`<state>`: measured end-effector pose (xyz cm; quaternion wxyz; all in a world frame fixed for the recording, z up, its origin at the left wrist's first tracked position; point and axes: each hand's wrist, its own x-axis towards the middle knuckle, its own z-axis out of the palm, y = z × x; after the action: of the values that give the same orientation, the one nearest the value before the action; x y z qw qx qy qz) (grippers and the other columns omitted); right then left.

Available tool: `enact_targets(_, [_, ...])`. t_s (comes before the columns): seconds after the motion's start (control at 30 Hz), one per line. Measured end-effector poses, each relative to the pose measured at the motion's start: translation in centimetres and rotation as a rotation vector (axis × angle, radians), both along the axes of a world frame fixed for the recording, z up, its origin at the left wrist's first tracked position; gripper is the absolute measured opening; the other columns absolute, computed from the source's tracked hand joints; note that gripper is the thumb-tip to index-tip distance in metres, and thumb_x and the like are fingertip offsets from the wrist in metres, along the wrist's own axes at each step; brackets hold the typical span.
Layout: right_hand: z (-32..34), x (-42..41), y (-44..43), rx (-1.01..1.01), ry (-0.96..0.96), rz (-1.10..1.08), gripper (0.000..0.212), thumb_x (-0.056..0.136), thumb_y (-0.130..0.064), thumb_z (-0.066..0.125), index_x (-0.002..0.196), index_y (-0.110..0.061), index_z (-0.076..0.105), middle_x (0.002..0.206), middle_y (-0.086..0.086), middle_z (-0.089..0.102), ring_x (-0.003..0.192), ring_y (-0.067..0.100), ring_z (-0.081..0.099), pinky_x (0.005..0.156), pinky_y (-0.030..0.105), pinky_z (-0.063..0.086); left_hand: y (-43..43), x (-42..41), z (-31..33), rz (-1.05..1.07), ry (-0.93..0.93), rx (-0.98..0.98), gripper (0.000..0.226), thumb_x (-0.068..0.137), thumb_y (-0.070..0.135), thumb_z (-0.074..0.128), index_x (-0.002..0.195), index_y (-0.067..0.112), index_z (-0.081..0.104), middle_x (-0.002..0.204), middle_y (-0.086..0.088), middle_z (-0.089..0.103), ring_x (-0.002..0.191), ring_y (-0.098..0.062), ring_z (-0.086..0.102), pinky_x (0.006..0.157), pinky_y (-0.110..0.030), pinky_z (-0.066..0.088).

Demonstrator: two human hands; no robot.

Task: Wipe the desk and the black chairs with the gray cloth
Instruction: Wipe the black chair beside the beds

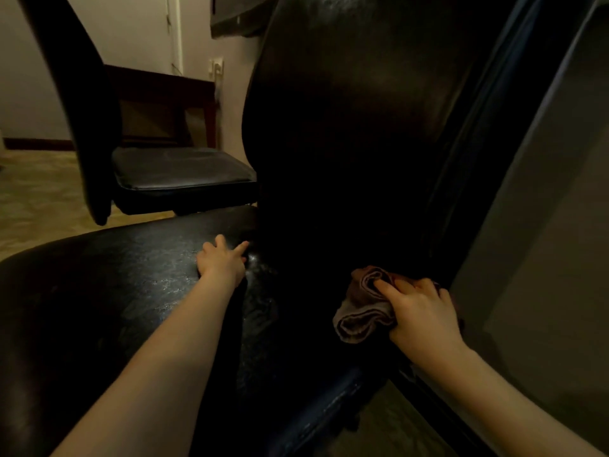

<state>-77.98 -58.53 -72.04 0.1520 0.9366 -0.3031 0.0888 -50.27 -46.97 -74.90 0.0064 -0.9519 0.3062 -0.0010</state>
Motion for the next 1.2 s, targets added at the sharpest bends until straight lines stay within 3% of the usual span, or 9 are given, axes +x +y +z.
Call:
enact_targets(0.13, [2.0, -1.3, 1.0, 0.105, -0.127, 0.020, 0.059, 0.088, -0.029, 0.052, 0.143, -0.036, 0.033, 0.134, -0.009, 0.050, 0.124, 0.021, 0.040, 0.099, 0.034, 0.033, 1.5, -0.4, 0.4, -0.047, 0.001, -0.191, 0.035, 0.101, 0.023, 0.032, 0.133, 0.015, 0.043, 0.125, -0.019, 0.038, 0.113, -0.039, 0.045, 0.089, -0.044, 0.041])
enact_targets(0.27, [3.5, 1.8, 2.3, 0.140, -0.291, 0.137, 0.058, 0.087, -0.025, 0.055, 0.142, -0.031, 0.036, 0.132, -0.006, 0.051, 0.122, 0.022, 0.042, 0.096, 0.034, 0.033, 3.6, 0.8, 1.9, 0.068, 0.041, -0.369, 0.025, 0.099, 0.015, 0.036, 0.110, 0.000, 0.052, 0.115, -0.021, 0.050, 0.103, -0.038, 0.051, 0.079, -0.039, 0.041])
enact_targets(0.4, [3.0, 8.7, 2.4, -0.012, -0.185, 0.135, 0.060, 0.087, -0.027, 0.058, 0.142, -0.027, 0.035, 0.136, 0.002, 0.046, 0.124, 0.027, 0.040, 0.098, 0.037, 0.033, 6.5, 0.9, 2.0, 0.032, 0.080, -0.240, 0.027, 0.098, 0.019, 0.037, 0.106, 0.001, 0.056, 0.116, -0.020, 0.058, 0.104, -0.035, 0.055, 0.083, -0.036, 0.043])
enact_targets(0.53, [1.9, 15.9, 0.3, -0.427, 0.064, 0.136, 0.039, 0.051, -0.026, 0.076, 0.090, -0.026, 0.073, 0.085, 0.004, 0.068, 0.080, 0.024, 0.063, 0.069, 0.031, 0.048, 7.1, -0.5, -0.6, -0.112, -0.017, -0.108, 0.032, 0.098, 0.025, 0.033, 0.122, 0.006, 0.044, 0.126, -0.015, 0.048, 0.115, -0.031, 0.047, 0.093, -0.039, 0.041])
enact_targets(0.6, [1.6, 18.2, -1.0, -0.492, 0.060, 0.118, 0.018, 0.057, -0.024, 0.066, 0.072, -0.024, 0.074, 0.073, 0.004, 0.068, 0.072, 0.022, 0.064, 0.067, 0.033, 0.043, 6.6, -1.3, -1.2, -0.079, -0.097, -0.110, 0.036, 0.098, 0.025, 0.031, 0.129, 0.009, 0.038, 0.130, -0.013, 0.043, 0.120, -0.029, 0.043, 0.094, -0.039, 0.039])
enact_targets(0.7, [0.3, 18.6, -1.0, -0.473, 0.196, 0.024, 0.044, 0.080, -0.007, 0.033, 0.104, -0.015, 0.069, 0.105, 0.017, 0.066, 0.097, 0.026, 0.060, 0.080, 0.035, 0.040, 6.3, -1.8, -1.7, -0.025, -0.162, -0.088, 0.035, 0.098, 0.026, 0.030, 0.128, 0.010, 0.039, 0.132, -0.011, 0.042, 0.121, -0.027, 0.041, 0.095, -0.036, 0.038])
enact_targets(0.8, [-1.2, 17.8, -2.2, -0.395, 0.217, 0.033, 0.039, 0.094, -0.007, 0.039, 0.133, -0.003, 0.038, 0.136, 0.026, 0.038, 0.121, 0.035, 0.039, 0.092, 0.035, 0.037, 6.2, -2.0, -1.7, 0.000, -0.165, -0.115, 0.035, 0.098, 0.025, 0.029, 0.128, 0.010, 0.040, 0.132, -0.011, 0.043, 0.121, -0.027, 0.041, 0.095, -0.035, 0.036])
enact_targets(1.0, [1.9, 14.4, -0.5, 0.046, 0.141, -0.017, 0.029, 0.092, -0.027, 0.054, 0.117, -0.012, 0.056, 0.115, 0.009, 0.058, 0.113, 0.031, 0.048, 0.075, 0.031, 0.041, 6.4, -2.4, -1.8, 0.023, -0.147, -0.113, 0.035, 0.098, 0.021, 0.028, 0.128, 0.008, 0.039, 0.133, -0.011, 0.042, 0.122, -0.027, 0.041, 0.097, -0.033, 0.034])
enact_targets(1.2, [3.4, 8.8, 0.7, -0.183, 0.072, 0.113, 0.039, 0.084, -0.028, 0.064, 0.119, -0.014, 0.056, 0.115, 0.010, 0.060, 0.116, 0.033, 0.048, 0.084, 0.036, 0.042, 6.1, -2.5, -1.4, 0.024, -0.117, -0.121, 0.034, 0.097, 0.018, 0.027, 0.127, 0.007, 0.039, 0.133, -0.013, 0.041, 0.123, -0.027, 0.039, 0.099, -0.034, 0.033])
